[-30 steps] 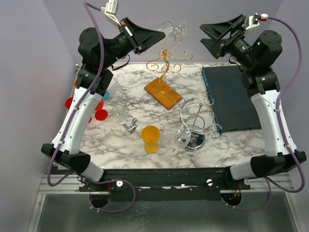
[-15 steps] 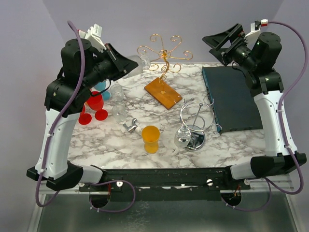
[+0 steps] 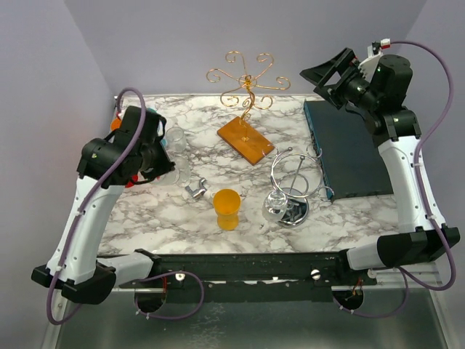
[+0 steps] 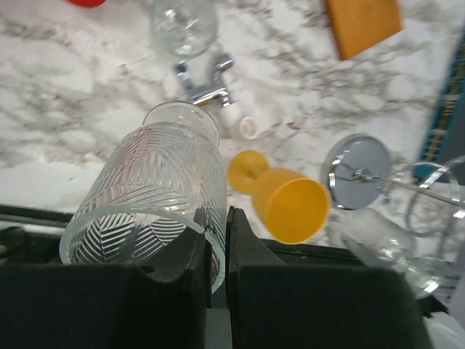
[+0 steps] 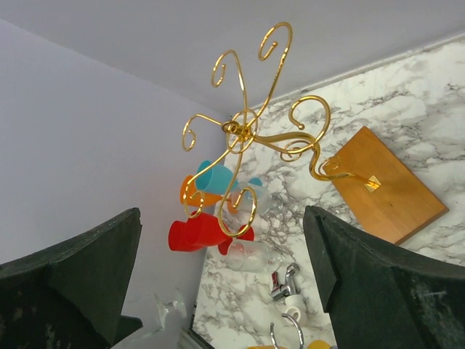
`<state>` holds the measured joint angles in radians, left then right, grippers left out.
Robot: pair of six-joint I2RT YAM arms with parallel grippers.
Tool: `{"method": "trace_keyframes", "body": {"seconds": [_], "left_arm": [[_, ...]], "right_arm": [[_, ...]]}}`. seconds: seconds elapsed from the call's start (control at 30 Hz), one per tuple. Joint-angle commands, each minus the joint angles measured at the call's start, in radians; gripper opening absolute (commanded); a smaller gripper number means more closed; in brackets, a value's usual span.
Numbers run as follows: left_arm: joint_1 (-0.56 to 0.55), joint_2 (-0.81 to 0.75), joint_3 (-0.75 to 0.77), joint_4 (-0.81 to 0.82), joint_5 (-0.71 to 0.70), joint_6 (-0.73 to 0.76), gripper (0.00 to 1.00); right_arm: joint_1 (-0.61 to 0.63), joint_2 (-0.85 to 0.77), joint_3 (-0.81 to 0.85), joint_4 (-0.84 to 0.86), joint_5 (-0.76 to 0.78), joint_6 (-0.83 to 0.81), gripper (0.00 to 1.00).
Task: Take the wine glass off the wine glass rack
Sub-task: Place the wine glass at the center of the board.
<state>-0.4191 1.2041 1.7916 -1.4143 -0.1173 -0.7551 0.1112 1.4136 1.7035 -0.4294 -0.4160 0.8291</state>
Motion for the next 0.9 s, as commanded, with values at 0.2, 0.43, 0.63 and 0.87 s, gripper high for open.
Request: {"method": "trace_keyframes", "body": {"seconds": [0.2, 0.43, 0.63, 0.87], "left_arm": [[0.049, -0.023, -0.401, 0.062, -0.071, 0.016, 0.00], [0.190, 0.034, -0.497, 0.219, 0.001, 0.078, 0.00], [0.283, 0.088, -0.569, 0.355, 0.039, 0.112, 0.00], [0.291, 0.156, -0.601, 0.436, 0.048, 0.099, 0.00]], "right_arm": [[-0.001, -0.033, -0.047, -0.032, -0.003, -0.047, 1.00], [-0.001, -0.032, -0.070, -0.016, -0.020, -0.047, 1.00], [-0.001, -0.018, -0.066, -0.003, -0.048, -0.044, 1.00], [-0.001, -0.029, -0.081, 0.001, -0.050, -0.043, 1.00]]}}
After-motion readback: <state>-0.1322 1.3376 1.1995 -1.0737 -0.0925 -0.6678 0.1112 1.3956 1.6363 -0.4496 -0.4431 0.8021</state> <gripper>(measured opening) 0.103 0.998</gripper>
